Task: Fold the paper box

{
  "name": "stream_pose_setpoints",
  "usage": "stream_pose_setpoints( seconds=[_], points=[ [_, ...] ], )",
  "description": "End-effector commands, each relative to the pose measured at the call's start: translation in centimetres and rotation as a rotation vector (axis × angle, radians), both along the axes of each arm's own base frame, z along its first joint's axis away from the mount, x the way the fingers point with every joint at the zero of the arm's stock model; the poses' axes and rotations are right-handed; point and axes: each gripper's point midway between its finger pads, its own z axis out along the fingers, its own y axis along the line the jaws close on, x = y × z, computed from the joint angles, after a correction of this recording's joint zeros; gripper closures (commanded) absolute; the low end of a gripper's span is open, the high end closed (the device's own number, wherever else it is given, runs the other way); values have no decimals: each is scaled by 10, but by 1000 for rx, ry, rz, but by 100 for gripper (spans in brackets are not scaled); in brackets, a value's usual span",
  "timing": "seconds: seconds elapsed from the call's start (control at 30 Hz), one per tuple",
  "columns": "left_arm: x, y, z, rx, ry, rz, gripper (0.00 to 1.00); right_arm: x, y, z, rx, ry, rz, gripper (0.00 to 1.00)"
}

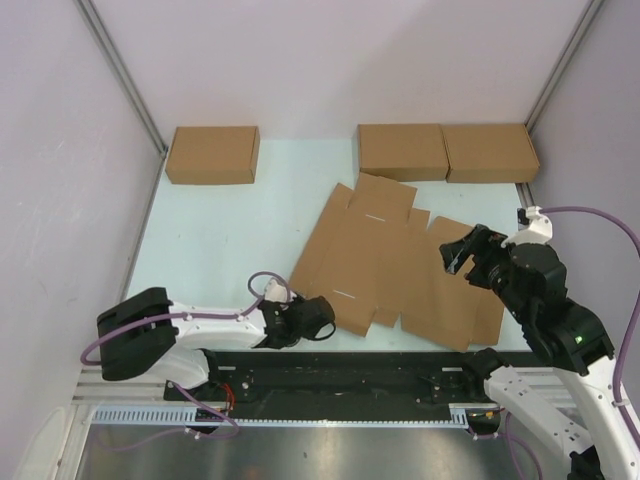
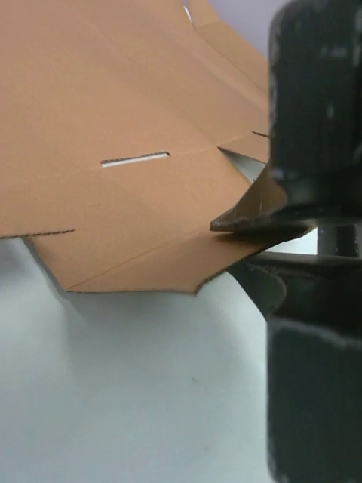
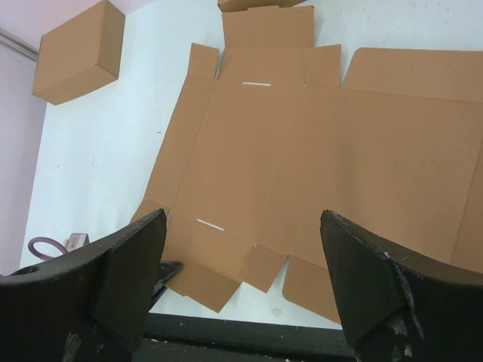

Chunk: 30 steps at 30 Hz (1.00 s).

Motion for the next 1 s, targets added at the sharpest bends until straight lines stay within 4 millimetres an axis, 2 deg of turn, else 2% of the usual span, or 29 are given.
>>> stream_pose_setpoints(
  seconds=[0.0,0.03,0.1,0.27,0.3,0.37,0.4,0.47,0.5,0.6,0.7,0.8,0.87,0.97],
  points=[
    [12,-4,17,-27,-55,-17,96,4,0,6,-12,-25,-1,12],
    [18,2,26,-18,-79,-9,100,4,0,8,-9,-32,-3,12],
    [29,10,42,22,-134,-28,100,5,0,11,-4,-47,-2,12],
    [70,26,120,-31,-320,-45,100,7,7,30,21,-78,27,12],
    [89,37,139,-16,-369,-35,100,8,8,34,22,-82,34,12],
    [103,43,165,-30,-413,-74,100,8,13,43,32,-87,56,12],
    [123,60,185,13,-452,-58,100,8,15,45,34,-89,64,12],
    [135,65,203,23,-464,-119,100,6,18,51,43,-95,85,12],
    [152,80,216,79,-474,-127,100,5,18,55,48,-102,93,12],
    [176,89,236,151,-483,-240,100,0,21,58,50,-102,118,12],
    [187,82,238,156,-468,-407,100,-1,18,54,31,-92,113,12],
    [184,70,247,99,-508,-528,100,-3,15,53,14,-92,110,11],
    [180,65,261,79,-561,-567,100,-4,13,54,10,-100,107,12],
    [166,55,304,34,-704,-648,100,-7,8,59,2,-113,97,12]
  ],
)
